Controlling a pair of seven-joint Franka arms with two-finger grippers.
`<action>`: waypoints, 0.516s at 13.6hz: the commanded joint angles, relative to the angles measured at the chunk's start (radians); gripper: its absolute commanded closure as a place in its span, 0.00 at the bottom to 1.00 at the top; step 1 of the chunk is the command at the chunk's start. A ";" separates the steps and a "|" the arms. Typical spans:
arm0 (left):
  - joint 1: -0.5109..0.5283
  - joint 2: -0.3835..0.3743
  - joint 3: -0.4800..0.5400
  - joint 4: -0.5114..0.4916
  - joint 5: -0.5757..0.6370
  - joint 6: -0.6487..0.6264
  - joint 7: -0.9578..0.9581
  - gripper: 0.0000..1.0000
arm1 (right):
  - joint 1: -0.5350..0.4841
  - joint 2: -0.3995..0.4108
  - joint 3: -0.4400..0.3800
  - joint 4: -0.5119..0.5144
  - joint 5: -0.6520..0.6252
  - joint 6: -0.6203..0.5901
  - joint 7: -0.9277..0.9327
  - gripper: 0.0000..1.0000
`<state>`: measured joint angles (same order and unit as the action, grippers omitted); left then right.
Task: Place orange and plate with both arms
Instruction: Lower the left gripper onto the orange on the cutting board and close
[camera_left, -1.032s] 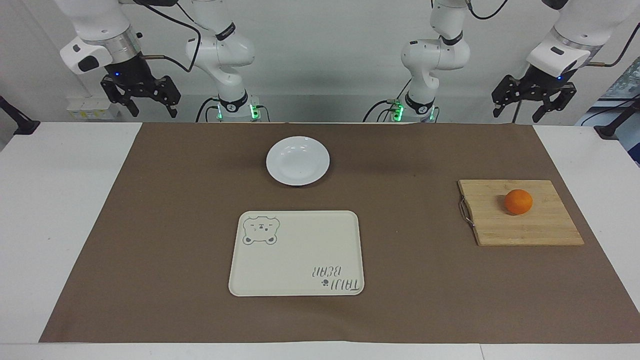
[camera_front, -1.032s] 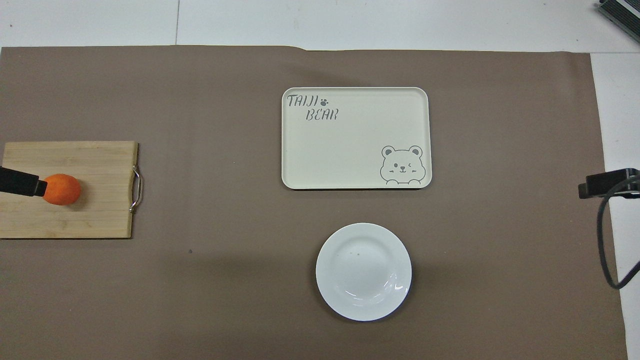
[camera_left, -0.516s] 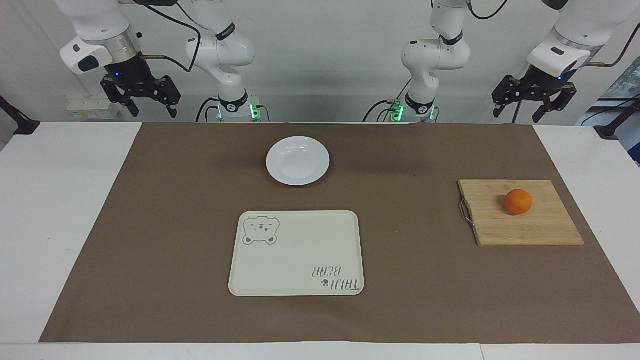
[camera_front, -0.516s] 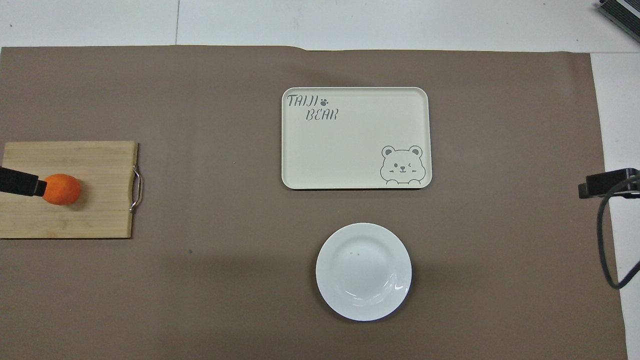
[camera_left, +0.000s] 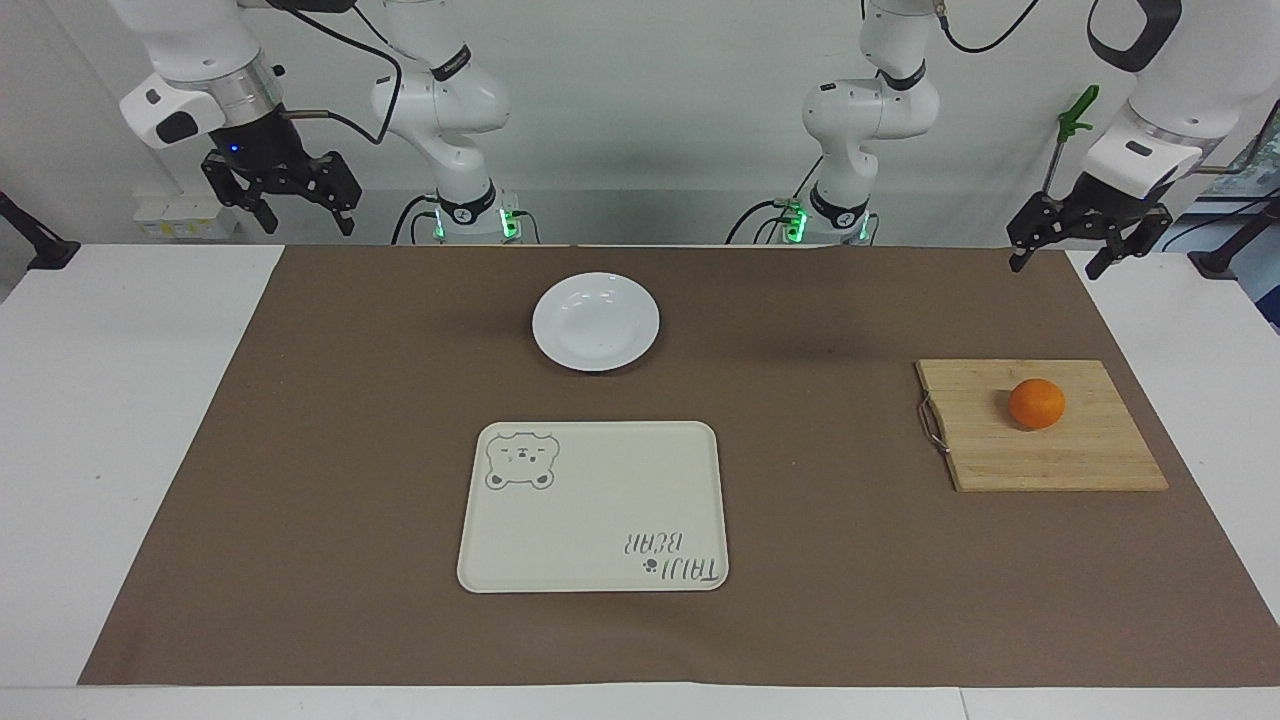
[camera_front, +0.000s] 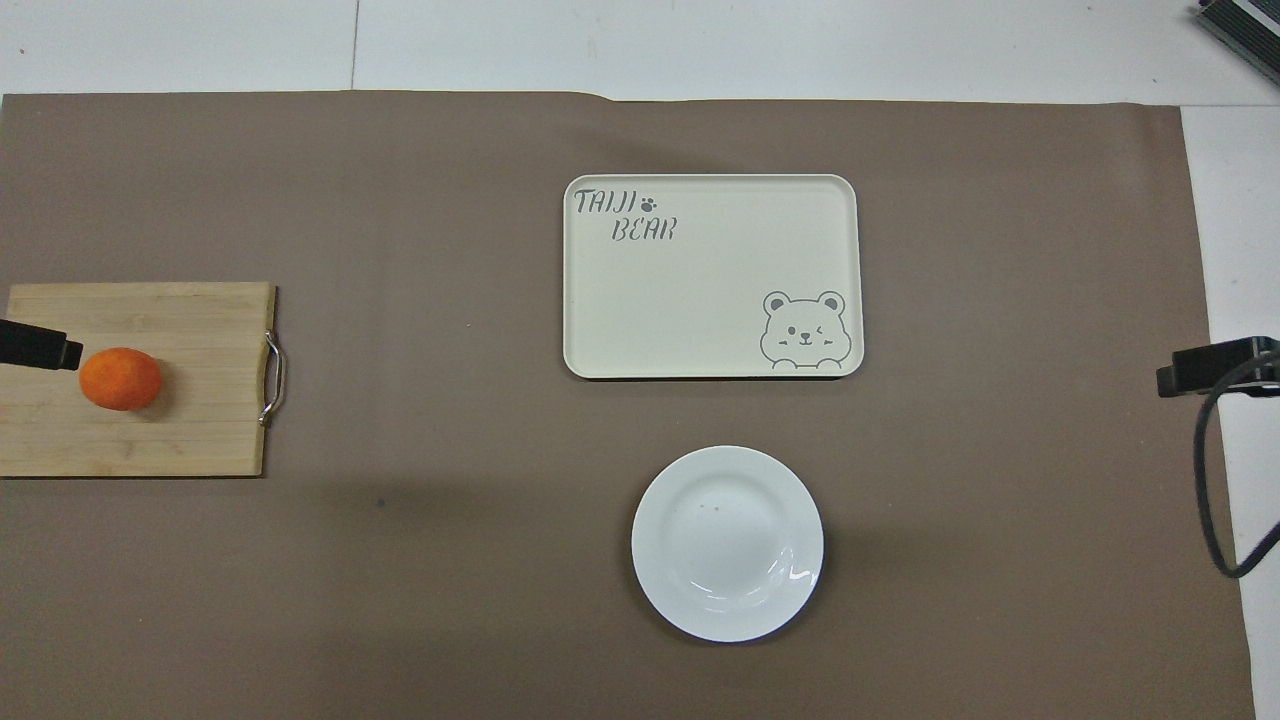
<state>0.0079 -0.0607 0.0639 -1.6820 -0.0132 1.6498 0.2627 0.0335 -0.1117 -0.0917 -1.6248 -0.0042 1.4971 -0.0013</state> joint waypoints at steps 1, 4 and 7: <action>0.043 -0.019 -0.007 -0.125 0.001 0.138 0.053 0.00 | -0.009 -0.013 0.006 -0.018 0.006 0.014 0.020 0.00; 0.089 0.008 -0.006 -0.244 0.001 0.318 0.133 0.00 | -0.009 -0.013 0.006 -0.018 0.006 0.014 0.020 0.00; 0.133 0.086 -0.007 -0.272 0.001 0.430 0.168 0.00 | -0.009 -0.013 0.006 -0.018 0.004 0.014 0.018 0.00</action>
<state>0.1122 -0.0061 0.0663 -1.9339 -0.0132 2.0131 0.3939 0.0335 -0.1117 -0.0917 -1.6248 -0.0042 1.4971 -0.0013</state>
